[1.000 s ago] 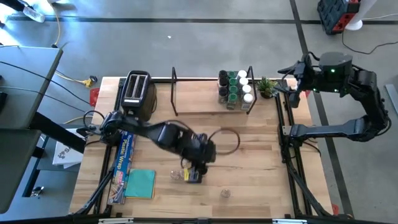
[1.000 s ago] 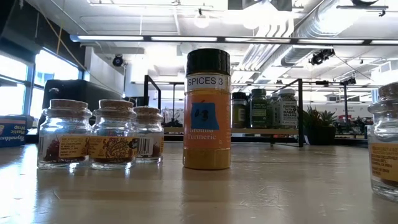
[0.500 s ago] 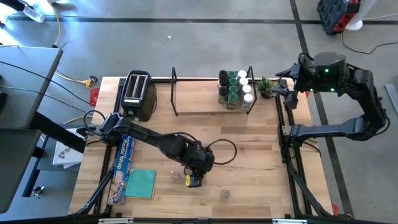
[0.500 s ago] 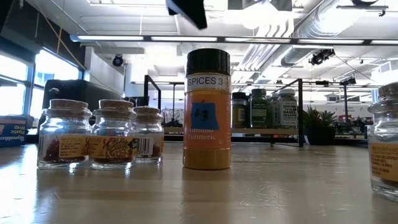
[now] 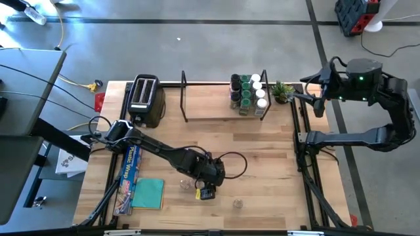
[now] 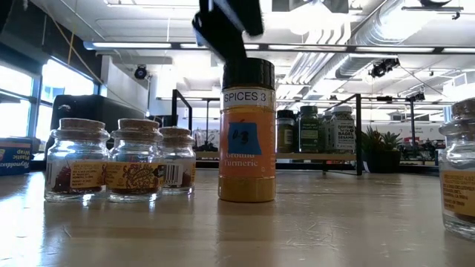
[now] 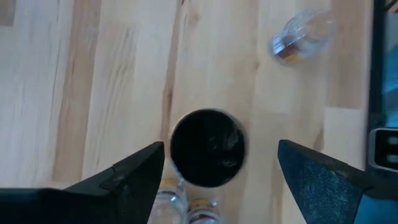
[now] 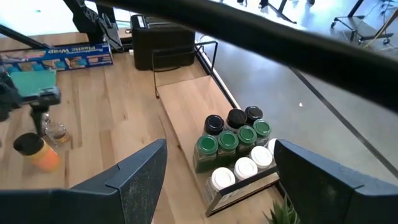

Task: Shelf spices
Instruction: Put the black seasoning bottle on the shelf and align it with the other black seasoning bottles

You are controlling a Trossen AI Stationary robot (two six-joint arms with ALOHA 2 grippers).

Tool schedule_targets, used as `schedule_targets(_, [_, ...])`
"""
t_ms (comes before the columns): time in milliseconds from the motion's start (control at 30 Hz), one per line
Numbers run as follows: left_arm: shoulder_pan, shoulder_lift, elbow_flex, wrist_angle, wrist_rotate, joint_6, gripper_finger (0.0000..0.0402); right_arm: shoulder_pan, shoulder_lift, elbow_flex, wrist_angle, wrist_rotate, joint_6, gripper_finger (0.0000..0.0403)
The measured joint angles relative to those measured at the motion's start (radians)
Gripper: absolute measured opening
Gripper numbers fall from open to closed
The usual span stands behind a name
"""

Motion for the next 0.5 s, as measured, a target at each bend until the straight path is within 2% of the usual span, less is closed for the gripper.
schedule_targets(200, [-0.001,0.0,-0.021,0.014,-0.016,0.011,0.031,0.0,-0.028,0.0,-0.003,0.0,0.014,0.0291])
schedule_targets(367, [-0.001,0.0,-0.021,0.014,-0.09,0.084,0.031,0.0,-0.043,0.0,-0.004,0.0,0.031,0.0291])
schedule_targets(500, [0.011,0.004,-0.021,0.016,-0.074,0.081,0.031,0.0,-0.043,0.0,-0.004,0.012,0.03,0.0291])
